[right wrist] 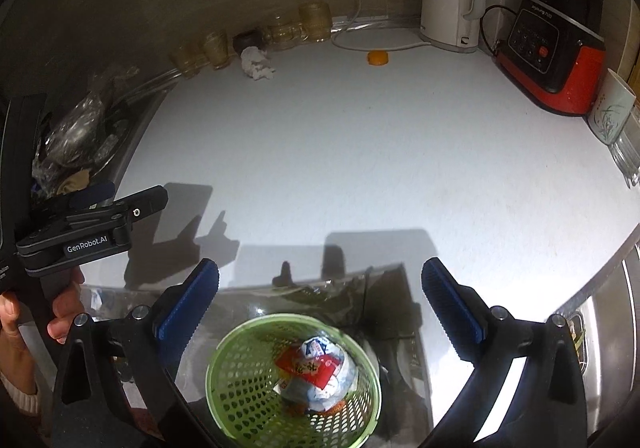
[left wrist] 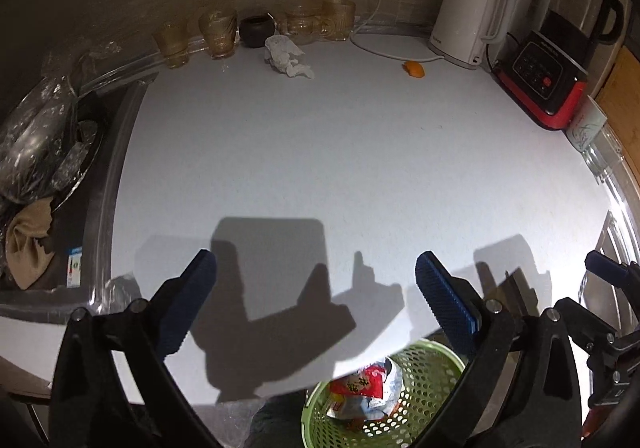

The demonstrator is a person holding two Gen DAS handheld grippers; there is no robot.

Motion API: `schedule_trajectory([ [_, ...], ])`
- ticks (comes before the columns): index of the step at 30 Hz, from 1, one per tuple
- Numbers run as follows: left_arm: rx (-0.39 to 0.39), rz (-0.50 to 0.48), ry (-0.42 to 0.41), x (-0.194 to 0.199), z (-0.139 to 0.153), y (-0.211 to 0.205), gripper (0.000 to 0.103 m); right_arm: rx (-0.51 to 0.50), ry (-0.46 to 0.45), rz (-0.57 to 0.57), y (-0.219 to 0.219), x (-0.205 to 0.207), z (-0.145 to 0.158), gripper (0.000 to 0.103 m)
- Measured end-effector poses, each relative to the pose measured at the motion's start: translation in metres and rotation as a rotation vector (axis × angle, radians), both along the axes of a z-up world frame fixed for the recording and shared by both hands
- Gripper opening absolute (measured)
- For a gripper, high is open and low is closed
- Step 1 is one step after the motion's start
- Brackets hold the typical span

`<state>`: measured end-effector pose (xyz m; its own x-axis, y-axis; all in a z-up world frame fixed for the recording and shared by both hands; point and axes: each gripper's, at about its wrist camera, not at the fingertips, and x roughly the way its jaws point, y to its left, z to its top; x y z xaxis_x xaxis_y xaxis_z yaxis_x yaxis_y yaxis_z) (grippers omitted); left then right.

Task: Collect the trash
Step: 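Move the left gripper to the white tissue while the right moves to the orange piece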

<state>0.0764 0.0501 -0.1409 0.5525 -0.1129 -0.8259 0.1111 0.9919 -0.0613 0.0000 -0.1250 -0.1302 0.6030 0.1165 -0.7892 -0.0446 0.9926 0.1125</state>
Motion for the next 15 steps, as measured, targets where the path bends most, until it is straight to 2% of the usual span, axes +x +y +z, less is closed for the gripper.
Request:
schedule_trajectory([
  [8, -0.008, 0.016, -0.029, 0.094, 0.003, 0.006, 0.095, 0.000, -0.011, -0.067, -0.010, 0.094, -0.001, 0.101],
  [15, -0.019, 0.033, -0.026, 0.166, -0.009, 0.007, 0.095, -0.014, -0.034, -0.086, -0.011, 0.168, -0.001, 0.101],
])
